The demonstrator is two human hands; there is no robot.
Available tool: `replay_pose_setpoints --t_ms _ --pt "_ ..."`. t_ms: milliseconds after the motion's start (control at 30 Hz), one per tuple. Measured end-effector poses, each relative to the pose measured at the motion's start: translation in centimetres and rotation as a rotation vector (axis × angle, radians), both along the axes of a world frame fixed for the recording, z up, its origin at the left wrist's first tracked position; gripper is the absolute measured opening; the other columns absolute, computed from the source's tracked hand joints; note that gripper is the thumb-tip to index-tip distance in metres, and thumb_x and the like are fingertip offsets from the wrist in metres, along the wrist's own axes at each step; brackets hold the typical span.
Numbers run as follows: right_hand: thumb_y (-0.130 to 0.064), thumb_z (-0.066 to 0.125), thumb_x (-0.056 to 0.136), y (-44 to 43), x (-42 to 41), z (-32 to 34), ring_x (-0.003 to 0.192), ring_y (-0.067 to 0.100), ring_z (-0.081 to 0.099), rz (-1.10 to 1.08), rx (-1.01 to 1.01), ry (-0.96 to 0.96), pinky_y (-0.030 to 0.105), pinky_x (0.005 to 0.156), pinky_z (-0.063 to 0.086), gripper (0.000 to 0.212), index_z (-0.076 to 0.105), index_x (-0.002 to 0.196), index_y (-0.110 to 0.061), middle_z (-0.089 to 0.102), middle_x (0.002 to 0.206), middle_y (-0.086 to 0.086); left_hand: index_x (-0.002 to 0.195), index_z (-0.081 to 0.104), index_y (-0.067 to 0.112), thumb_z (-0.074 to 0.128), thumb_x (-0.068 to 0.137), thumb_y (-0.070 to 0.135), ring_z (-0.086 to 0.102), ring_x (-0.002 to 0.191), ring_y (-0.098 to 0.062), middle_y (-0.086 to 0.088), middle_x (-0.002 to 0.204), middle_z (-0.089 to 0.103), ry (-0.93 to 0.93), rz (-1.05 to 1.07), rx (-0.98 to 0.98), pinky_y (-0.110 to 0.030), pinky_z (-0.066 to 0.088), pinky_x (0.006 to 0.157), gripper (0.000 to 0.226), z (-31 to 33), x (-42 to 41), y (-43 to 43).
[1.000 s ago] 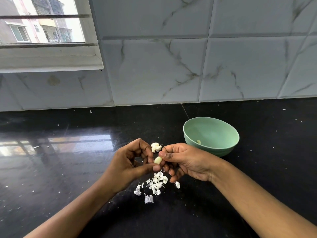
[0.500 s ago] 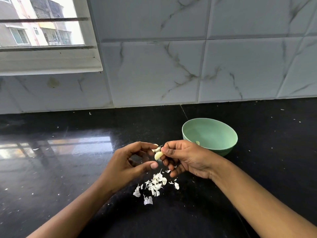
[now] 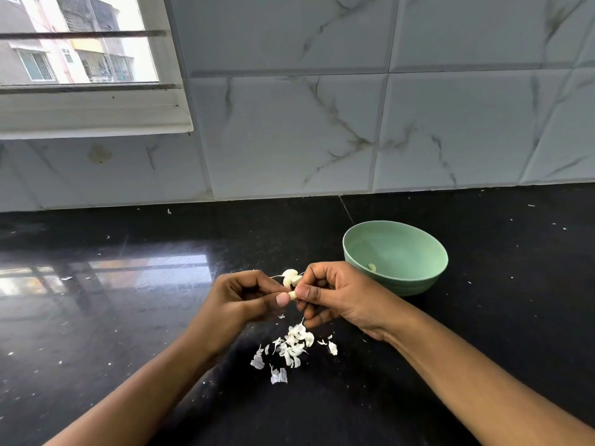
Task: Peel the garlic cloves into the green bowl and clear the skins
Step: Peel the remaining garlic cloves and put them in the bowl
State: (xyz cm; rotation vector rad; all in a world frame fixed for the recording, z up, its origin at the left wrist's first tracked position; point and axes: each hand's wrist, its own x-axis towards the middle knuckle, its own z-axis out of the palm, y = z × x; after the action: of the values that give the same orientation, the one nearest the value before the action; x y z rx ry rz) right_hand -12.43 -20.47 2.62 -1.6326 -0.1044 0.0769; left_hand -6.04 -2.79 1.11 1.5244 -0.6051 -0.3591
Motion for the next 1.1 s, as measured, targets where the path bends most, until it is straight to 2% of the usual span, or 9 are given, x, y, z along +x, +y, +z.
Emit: replay_pose_setpoints --t_ms 267,367,500,567,633,767,967,1033,1100 --pt "-0.003 0.058 0.089 0.4 0.1 -0.5 0.058 0.009 0.061 -0.008 0.002 -0.100 0.021 0.057 0.056 0.008 0.057 0.082 -0.005 0.059 0.071 0.011 0.066 0.073 0.010 0.089 0.055 0.013 0.064 0.051 -0.013 -0.012 0.062 0.064 0.525 -0.118 -0.128 -0.027 0.057 0.048 0.020 0.5 0.1 0.0" --pt "-0.005 0.061 0.088 0.3 0.2 -0.5 0.061 0.011 0.062 -0.009 -0.052 -0.175 0.022 0.059 0.055 0.009 0.058 0.080 -0.009 0.060 0.074 0.015 0.067 0.073 0.008 0.098 0.025 0.020 0.064 0.050 -0.012 -0.010 0.061 0.065 0.608 -0.134 -0.175 -0.027 0.056 0.045 0.050 0.4 0.3 0.1" --pt "-0.012 0.065 0.083 0.2 0.1 -0.8 0.066 0.014 0.064 -0.010 -0.160 -0.284 0.024 0.063 0.055 0.007 0.060 0.082 -0.017 0.064 0.075 0.014 0.069 0.074 0.008 0.099 0.022 0.020 0.063 0.045 -0.010 -0.008 0.056 0.062 0.648 -0.129 -0.188 -0.023 0.054 0.042 0.054 0.3 0.0 -0.2" --pt "-0.008 0.064 0.085 0.1 0.2 -0.8 0.065 0.011 0.064 -0.012 -0.138 -0.277 0.022 0.062 0.055 0.009 0.059 0.082 -0.015 0.065 0.073 0.005 0.077 0.072 0.005 0.094 0.044 0.020 0.060 0.043 -0.008 -0.007 0.053 0.060 0.629 -0.105 -0.179 -0.021 0.053 0.040 0.042 0.1 -0.1 -0.5" --pt "-0.002 0.061 0.086 -0.1 0.3 -0.9 0.063 0.008 0.064 -0.002 -0.110 -0.250 0.021 0.061 0.054 0.009 0.058 0.083 -0.010 0.065 0.072 -0.001 0.085 0.068 0.002 0.073 0.065 0.014 0.058 0.041 -0.006 -0.006 0.052 0.058 0.607 -0.064 -0.164 -0.020 0.051 0.038 0.023 0.0 -0.4 -0.8" --pt "0.002 0.059 0.087 -0.6 0.5 -0.7 0.063 0.007 0.064 0.022 -0.096 -0.201 0.021 0.061 0.055 0.010 0.057 0.085 -0.007 0.064 0.077 0.006 0.083 0.070 0.005 0.063 0.069 0.010 0.058 0.042 -0.008 -0.007 0.059 0.063 0.494 -0.023 -0.121 -0.020 0.050 0.038 0.016 -0.2 -0.5 -0.8" --pt "0.001 0.060 0.087 -1.3 1.0 -1.0 0.064 0.011 0.063 -0.036 -0.069 -0.160 0.026 0.059 0.058 0.004 0.058 0.087 -0.002 0.062 0.073 0.008 0.110 0.063 0.022 0.062 0.087 -0.002 0.066 0.067 -0.009 0.000 0.081 0.072 0.034 -0.004 0.129 -0.021 0.051 0.052 0.034 -0.2 0.1 -0.3" --pt "0.000 0.061 0.087 -1.5 1.1 -1.0 0.064 0.010 0.063 -0.051 -0.056 -0.158 0.027 0.059 0.058 0.003 0.058 0.088 0.000 0.063 0.073 0.005 0.111 0.065 0.027 0.074 0.080 0.008 0.065 0.079 -0.007 0.003 0.090 0.072 -0.101 -0.003 0.184 -0.023 0.053 0.062 0.038 -0.4 0.4 0.0" --pt "-0.001 0.061 0.087 -1.6 1.1 -1.0 0.064 0.010 0.063 -0.049 -0.065 -0.160 0.027 0.059 0.058 0.005 0.058 0.090 0.001 0.064 0.073 0.002 0.110 0.069 0.027 0.078 0.075 0.030 0.065 0.083 -0.010 -0.004 0.094 0.072 -0.108 -0.041 0.202 -0.026 0.054 0.065 0.036 -0.3 0.4 0.1"
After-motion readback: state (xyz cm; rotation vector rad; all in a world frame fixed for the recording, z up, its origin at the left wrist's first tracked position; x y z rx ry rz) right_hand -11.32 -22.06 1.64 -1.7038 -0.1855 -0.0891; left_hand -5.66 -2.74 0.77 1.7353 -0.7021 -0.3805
